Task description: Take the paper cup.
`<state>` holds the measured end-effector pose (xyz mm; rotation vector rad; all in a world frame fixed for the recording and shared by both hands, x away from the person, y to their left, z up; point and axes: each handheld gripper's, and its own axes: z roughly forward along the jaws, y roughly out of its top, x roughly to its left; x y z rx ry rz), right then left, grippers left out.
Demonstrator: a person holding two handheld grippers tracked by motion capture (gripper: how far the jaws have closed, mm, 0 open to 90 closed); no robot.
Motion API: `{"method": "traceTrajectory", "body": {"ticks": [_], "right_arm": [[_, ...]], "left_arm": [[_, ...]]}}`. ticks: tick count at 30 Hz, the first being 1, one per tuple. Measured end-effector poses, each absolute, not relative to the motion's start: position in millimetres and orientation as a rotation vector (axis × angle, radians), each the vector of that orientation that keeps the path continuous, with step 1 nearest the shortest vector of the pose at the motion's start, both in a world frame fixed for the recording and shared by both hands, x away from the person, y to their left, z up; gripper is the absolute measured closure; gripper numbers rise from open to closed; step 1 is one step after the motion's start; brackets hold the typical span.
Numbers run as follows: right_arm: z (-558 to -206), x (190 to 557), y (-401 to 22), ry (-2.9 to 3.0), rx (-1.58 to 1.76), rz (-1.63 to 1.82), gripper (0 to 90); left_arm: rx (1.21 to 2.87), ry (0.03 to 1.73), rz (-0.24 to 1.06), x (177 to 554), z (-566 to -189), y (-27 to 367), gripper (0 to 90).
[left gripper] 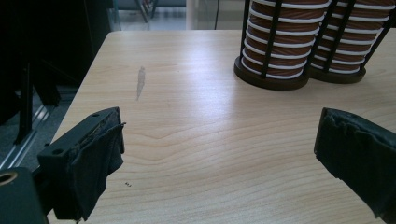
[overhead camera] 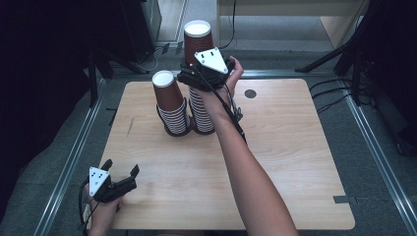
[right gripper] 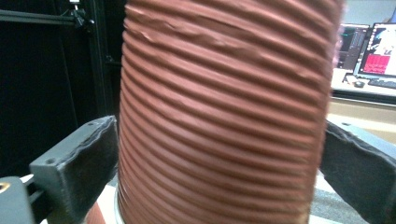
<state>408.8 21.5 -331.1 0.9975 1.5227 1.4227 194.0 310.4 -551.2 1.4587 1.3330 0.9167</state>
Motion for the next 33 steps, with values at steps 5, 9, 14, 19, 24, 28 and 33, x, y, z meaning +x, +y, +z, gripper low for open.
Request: {"method": "traceTrajectory", "body": {"ticks": [5, 9, 14, 19, 24, 28, 33], "right_arm": [[-331.3, 411.0, 24.7, 1.527, 1.011, 1.411, 5.7], [-331.5, 412.9, 25.1, 1.522, 1.045, 1.429, 9.5], [-327.7, 411.9, 26.7, 1.514, 1.056, 1.414, 10.6], [-319.5, 408.4, 27.1, 1.475, 1.026, 1.434, 11.8], [-311.0, 406.6, 26.6, 1.452, 1.009, 1.438, 12.1], [-303.6, 403.4, 26.0, 1.426, 0.991, 1.450, 12.6], [-293.0, 399.5, 26.8, 1.379, 0.964, 1.472, 12.9]], "left_arm": [[1.459, 1.332, 0.922, 193.8, -550.9, 310.3, 1.9], [1.455, 1.333, 0.917, 193.8, -550.8, 310.6, 1.9], [1.452, 1.334, 0.915, 193.9, -550.8, 311.0, 1.9], [1.454, 1.332, 0.915, 193.9, -550.6, 311.3, 1.9], [1.454, 1.329, 0.912, 193.4, -550.3, 310.6, 1.9], [1.453, 1.331, 0.913, 193.5, -550.3, 310.7, 1.9], [1.451, 1.335, 0.912, 193.8, -550.4, 310.8, 1.9]]}}
